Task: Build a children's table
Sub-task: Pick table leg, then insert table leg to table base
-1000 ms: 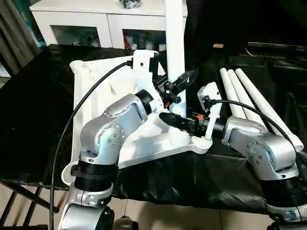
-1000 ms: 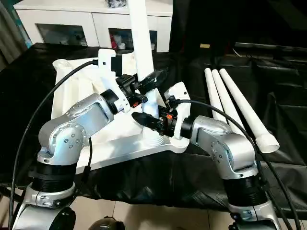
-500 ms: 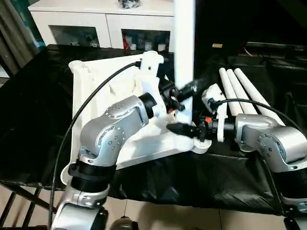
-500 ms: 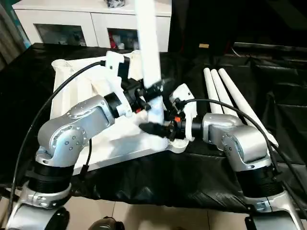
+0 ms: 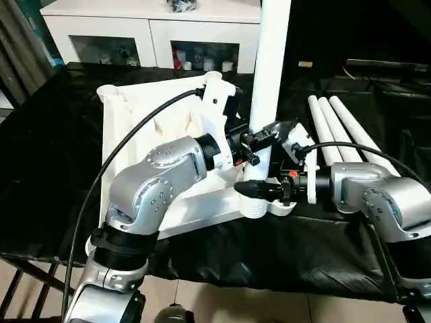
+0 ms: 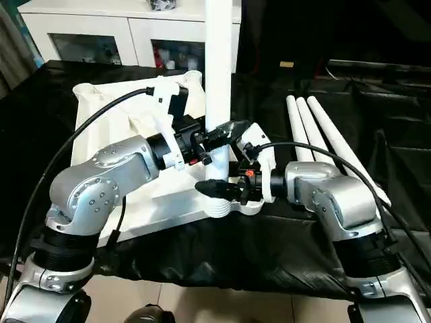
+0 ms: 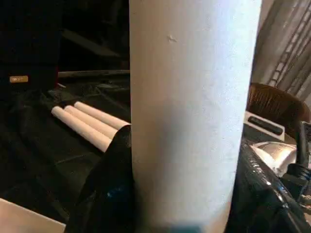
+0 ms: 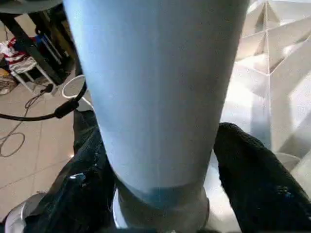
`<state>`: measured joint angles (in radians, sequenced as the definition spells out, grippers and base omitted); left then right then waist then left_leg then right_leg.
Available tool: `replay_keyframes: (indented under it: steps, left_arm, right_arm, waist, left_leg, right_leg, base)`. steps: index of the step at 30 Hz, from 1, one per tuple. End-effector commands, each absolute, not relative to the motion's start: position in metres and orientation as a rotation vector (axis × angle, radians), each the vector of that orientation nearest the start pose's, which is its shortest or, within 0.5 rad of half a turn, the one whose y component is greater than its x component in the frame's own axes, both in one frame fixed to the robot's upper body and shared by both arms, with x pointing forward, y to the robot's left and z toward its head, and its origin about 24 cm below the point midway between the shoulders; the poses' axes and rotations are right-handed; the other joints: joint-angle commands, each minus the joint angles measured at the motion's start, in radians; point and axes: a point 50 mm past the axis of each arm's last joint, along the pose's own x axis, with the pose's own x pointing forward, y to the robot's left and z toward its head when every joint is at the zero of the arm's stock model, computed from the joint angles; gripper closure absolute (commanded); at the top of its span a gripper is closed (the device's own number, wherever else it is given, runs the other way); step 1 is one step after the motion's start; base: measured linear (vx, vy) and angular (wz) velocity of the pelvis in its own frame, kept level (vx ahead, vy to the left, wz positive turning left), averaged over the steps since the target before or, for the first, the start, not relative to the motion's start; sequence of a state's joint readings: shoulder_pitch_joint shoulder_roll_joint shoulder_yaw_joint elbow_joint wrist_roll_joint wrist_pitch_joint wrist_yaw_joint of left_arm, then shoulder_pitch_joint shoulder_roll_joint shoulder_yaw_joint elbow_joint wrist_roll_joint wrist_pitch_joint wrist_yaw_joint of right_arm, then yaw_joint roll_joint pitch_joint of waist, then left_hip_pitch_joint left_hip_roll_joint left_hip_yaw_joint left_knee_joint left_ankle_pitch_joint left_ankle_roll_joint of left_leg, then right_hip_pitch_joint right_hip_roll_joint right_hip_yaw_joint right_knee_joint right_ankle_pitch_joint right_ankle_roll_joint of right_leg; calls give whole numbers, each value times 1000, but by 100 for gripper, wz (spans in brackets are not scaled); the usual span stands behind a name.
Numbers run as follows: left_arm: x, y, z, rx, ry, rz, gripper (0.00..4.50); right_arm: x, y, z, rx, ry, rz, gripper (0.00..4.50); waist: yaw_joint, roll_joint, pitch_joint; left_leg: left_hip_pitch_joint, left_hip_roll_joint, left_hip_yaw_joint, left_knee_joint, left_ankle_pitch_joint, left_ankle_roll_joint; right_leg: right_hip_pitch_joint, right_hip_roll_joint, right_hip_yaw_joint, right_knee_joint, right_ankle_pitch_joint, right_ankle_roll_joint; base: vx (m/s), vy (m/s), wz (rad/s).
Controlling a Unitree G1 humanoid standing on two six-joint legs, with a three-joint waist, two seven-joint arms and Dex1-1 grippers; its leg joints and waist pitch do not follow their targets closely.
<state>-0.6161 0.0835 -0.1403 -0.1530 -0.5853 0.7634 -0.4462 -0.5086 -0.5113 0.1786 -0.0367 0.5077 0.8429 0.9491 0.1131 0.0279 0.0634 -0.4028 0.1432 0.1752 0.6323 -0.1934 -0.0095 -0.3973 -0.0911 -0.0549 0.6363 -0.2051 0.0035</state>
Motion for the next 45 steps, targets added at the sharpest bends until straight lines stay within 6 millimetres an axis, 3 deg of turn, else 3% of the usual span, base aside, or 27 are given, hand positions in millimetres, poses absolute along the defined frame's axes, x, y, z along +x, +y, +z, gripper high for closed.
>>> replay_keyframes:
  steps: [1, 2, 9, 22, 23, 24, 27, 29, 33, 34, 35, 37, 38, 39, 40, 41, 42, 43, 44, 45]
  left_arm:
    - [288, 29, 190, -256, 27, -1139, 264]
    - [288, 29, 191, -257, 26, -1142, 264]
    - [287, 28, 191, -267, 31, -1161, 264]
    - [290, 29, 192, -270, 21, -1137, 264]
    - [290, 29, 193, -275, 11, -1128, 208]
    - [292, 30, 196, -298, -9, -1120, 194]
    - [294, 36, 218, -366, -202, -1085, 181]
    - [294, 37, 225, -372, -259, -1072, 156]
    - [299, 44, 235, -367, -345, -962, 152]
    - [300, 46, 236, -369, -355, -947, 152]
    - [302, 53, 234, -368, -346, -955, 152]
    - [304, 57, 229, -337, -327, -958, 152]
    - [305, 60, 221, -295, -281, -970, 152]
    - [305, 62, 210, -215, -239, -987, 152]
    - [304, 64, 202, -160, -210, -1000, 152]
    - [303, 63, 188, -70, -161, -1033, 152]
    - [300, 61, 173, 18, -106, -1071, 152]
    - [298, 60, 162, 68, -60, -1097, 152]
    - [295, 58, 148, 110, -5, -1125, 152]
    - [292, 57, 132, 143, 58, -1148, 152]
  right_arm:
    - [290, -129, 123, 21, 456, 1212, 185]
    - [290, -129, 123, 23, 457, 1214, 185]
    - [290, -128, 122, 27, 457, 1217, 246]
    - [291, -125, 121, 51, 403, 1198, 257]
    - [292, -125, 121, 55, 396, 1192, 257]
    - [292, -125, 121, 61, 384, 1181, 257]
    - [295, -124, 123, 118, 313, 1123, 258]
    - [296, -124, 124, 139, 289, 1100, 259]
    - [300, -128, 125, 180, 231, 1001, 259]
    - [301, -130, 125, 181, 221, 968, 259]
    - [304, -139, 122, 183, 202, 866, 259]
    - [305, -144, 121, 190, 200, 830, 259]
    - [307, -151, 119, 184, 195, 762, 259]
    - [307, -160, 118, 153, 187, 705, 259]
    - [307, -165, 117, 131, 181, 665, 259]
    - [307, -172, 117, 104, 177, 617, 259]
    - [307, -178, 116, 71, 179, 589, 259]
    - [306, -182, 115, 48, 178, 567, 259]
    - [306, -185, 114, 20, 174, 549, 259]
    - [305, -189, 113, 1, 171, 532, 259]
  waist:
    - [2, -17, -76]
    - [3, -14, -76]
    - [2, -15, -77]
    - [2, -13, -77]
    - [3, -12, -77]
    - [2, -11, -77]
    - [4, -13, -77]
    - [4, -13, -78]
    - [3, -10, -76]
    - [0, -2, -75]
    - [2, 4, -77]
    - [0, 1, -77]
    - [0, 26, -78]
    - [-3, 25, -75]
    - [-10, 13, -76]
    - [-6, 25, -78]
    - [-9, 30, -79]
    - [-9, 28, -82]
    - [-11, 37, -82]
    - [-9, 36, -83]
  left_leg:
    - [21, 77, -31, -76, -90, 32]
    - [21, 77, -31, -76, -89, 33]
    - [21, 77, -31, -75, -87, 34]
    - [21, 77, -32, -77, -99, 28]
    - [22, 78, -32, -77, -98, 28]
    - [21, 77, -32, -76, -96, 27]
    - [19, 79, -31, -78, -103, 27]
    - [21, 79, -33, -78, -104, 29]
    - [21, 79, -33, -80, -115, 23]
    - [21, 79, -33, -81, -122, 16]
    - [23, 78, -34, -81, -129, 5]
    - [24, 75, -33, -84, -140, -5]
    - [24, 74, -36, -82, -144, -14]
    - [25, 74, -35, -85, -158, -20]
    - [27, 73, -34, -88, -164, -23]
    - [27, 73, -36, -87, -151, -18]
    - [27, 71, -34, -85, -150, -20]
    - [27, 72, -34, -85, -143, -17]
    - [26, 70, -32, -85, -143, -20]
    - [27, 71, -33, -85, -147, -20]
  right_leg:
    - [52, -68, 45, -71, -87, -249]
    - [52, -68, 45, -70, -87, -251]
    - [53, -68, 45, -69, -75, -255]
    - [53, -68, 45, -70, -75, -255]
    - [53, -67, 44, -69, -75, -255]
    - [52, -68, 44, -69, -72, -255]
    - [53, -71, 45, -73, -74, -258]
    - [54, -69, 44, -71, -66, -257]
    - [53, -70, 44, -73, -68, -250]
    - [52, -68, 44, -75, -75, -243]
    - [52, -68, 43, -74, -81, -236]
    - [51, -64, 42, -75, -96, -223]
    - [50, -64, 42, -70, -92, -224]
    - [46, -60, 40, -78, -105, -215]
    - [48, -57, 40, -78, -105, -201]
    - [47, -60, 41, -79, -107, -188]
    - [46, -58, 42, -79, -111, -182]
    - [48, -58, 42, -79, -112, -172]
    - [47, -60, 42, -76, -112, -178]
    - [45, -59, 41, -81, -119, -173]
  base:
    - [0, 0, 0]
    - [0, 0, 0]
    - [0, 0, 0]
    - [0, 0, 0]
    - [0, 0, 0]
    - [0, 0, 0]
    - [0, 0, 0]
    - [0, 0, 0]
    - [0, 0, 0]
    - [0, 0, 0]
    - [0, 0, 0]
    - [0, 0, 0]
    - [0, 0, 0]
    - [0, 0, 0]
    - [0, 0, 0]
    - [0, 0, 0]
    - [0, 0, 0]
    - [0, 0, 0]
    - [0, 0, 0]
    - [0, 0, 0]
